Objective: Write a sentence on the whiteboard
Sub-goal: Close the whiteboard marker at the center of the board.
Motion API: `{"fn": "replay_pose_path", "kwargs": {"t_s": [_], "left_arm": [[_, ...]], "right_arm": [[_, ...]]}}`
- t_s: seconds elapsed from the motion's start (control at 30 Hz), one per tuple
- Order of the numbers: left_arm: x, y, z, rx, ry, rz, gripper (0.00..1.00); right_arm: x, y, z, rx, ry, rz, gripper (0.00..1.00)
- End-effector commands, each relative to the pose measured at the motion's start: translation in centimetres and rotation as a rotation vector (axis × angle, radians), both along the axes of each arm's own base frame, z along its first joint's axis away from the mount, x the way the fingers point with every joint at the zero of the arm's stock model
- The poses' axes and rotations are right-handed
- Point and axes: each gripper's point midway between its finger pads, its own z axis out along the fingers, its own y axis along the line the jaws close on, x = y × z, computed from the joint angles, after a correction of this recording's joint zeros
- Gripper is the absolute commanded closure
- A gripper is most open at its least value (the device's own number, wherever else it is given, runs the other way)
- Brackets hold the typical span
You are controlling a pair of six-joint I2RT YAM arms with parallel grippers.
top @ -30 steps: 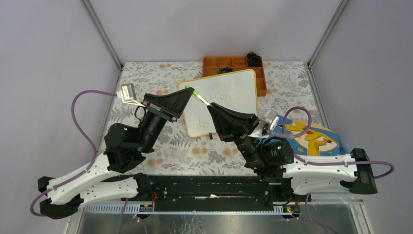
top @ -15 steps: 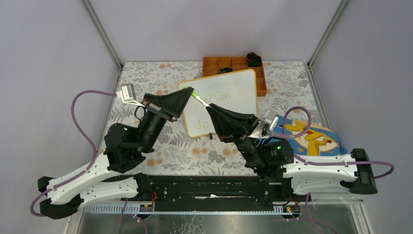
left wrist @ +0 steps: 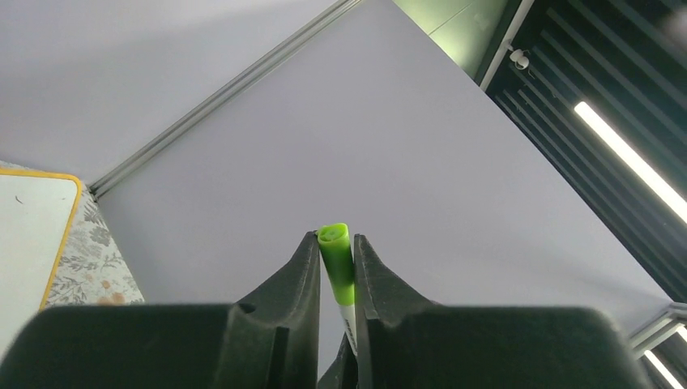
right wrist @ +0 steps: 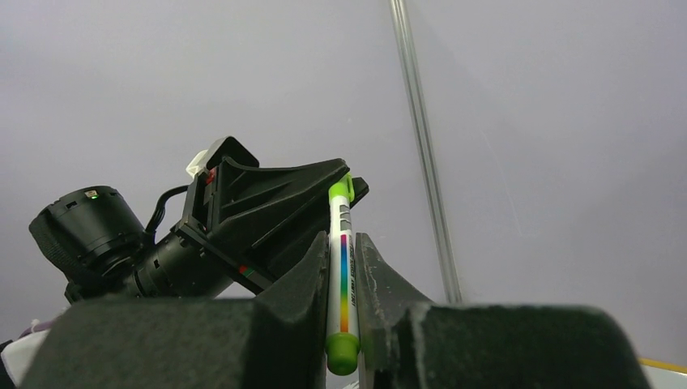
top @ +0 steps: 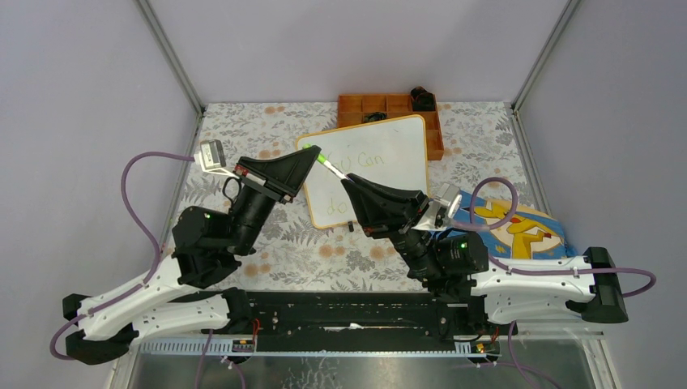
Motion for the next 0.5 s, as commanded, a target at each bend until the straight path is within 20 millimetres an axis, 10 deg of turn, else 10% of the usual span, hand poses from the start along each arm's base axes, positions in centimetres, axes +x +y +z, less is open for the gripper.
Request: {"fn": "replay_pose_path", "kwargs": {"t_s": [0.0,0.47], "left_arm": [[-0.3,0.0,0.5,-0.02,-0.025,-0.014,0.92],[-1.9,-4.6,-2.0,-0.087,0.048,-0.259,1.0]], "right_arm": [[-0.1,-0.2,0.8,0.019,0.0,0.006,1.0],[1.3,-0.9,1.0,0.067,0.031,-0.089,1.0]]}}
